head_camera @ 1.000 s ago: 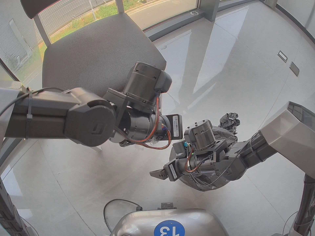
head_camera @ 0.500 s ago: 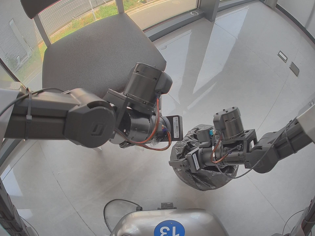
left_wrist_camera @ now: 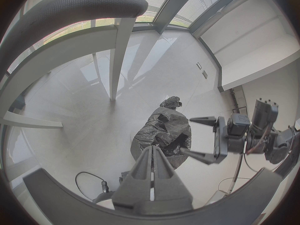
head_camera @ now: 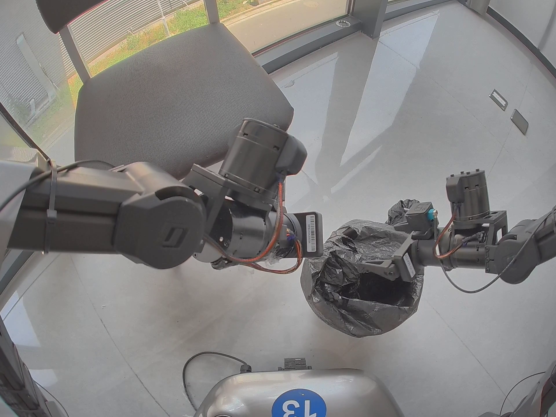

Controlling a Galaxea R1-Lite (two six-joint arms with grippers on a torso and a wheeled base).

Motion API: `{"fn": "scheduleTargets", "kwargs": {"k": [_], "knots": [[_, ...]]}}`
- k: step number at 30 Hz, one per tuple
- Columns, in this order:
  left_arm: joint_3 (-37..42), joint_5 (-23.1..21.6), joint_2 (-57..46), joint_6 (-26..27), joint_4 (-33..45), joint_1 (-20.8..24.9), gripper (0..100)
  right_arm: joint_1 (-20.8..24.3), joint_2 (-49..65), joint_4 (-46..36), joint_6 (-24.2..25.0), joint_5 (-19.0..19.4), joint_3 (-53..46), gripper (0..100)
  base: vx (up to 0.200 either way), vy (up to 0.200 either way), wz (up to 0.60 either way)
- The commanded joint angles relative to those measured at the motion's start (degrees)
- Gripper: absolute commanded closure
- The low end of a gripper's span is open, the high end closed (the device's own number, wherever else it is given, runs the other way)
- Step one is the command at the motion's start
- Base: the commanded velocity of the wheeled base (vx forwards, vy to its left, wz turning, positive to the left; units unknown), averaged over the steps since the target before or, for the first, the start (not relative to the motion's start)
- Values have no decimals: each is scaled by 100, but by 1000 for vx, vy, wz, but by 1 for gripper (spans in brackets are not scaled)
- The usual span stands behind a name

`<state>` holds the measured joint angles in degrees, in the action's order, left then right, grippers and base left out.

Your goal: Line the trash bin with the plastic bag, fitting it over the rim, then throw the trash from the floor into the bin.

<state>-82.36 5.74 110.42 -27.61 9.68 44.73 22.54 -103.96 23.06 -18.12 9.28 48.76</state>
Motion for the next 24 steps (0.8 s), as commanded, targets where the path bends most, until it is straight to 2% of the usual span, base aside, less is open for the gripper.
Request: {"fn": "scheduleTargets", "kwargs": {"k": [1, 5, 10, 18, 24], "knots": [[106, 23, -30, 19, -10, 54, 100, -672, 113, 49, -1133, -22, 169, 0, 0, 0, 0], [97, 23, -3, 45, -19, 106, 100, -672, -124, 49, -1783, -31, 169, 0, 0, 0, 0], [80, 32, -12, 54, -28, 115, 100, -663, -414, 58, -2240, -40, 336, 0, 0, 0, 0], [71, 32, 6, 54, -36, 124, 100, -162, -590, 31, -2029, -22, 134, 0, 0, 0, 0], [80, 23, 23, 54, -36, 124, 100, -83, -827, 31, -1994, -102, -16, 0, 0, 0, 0]]}}
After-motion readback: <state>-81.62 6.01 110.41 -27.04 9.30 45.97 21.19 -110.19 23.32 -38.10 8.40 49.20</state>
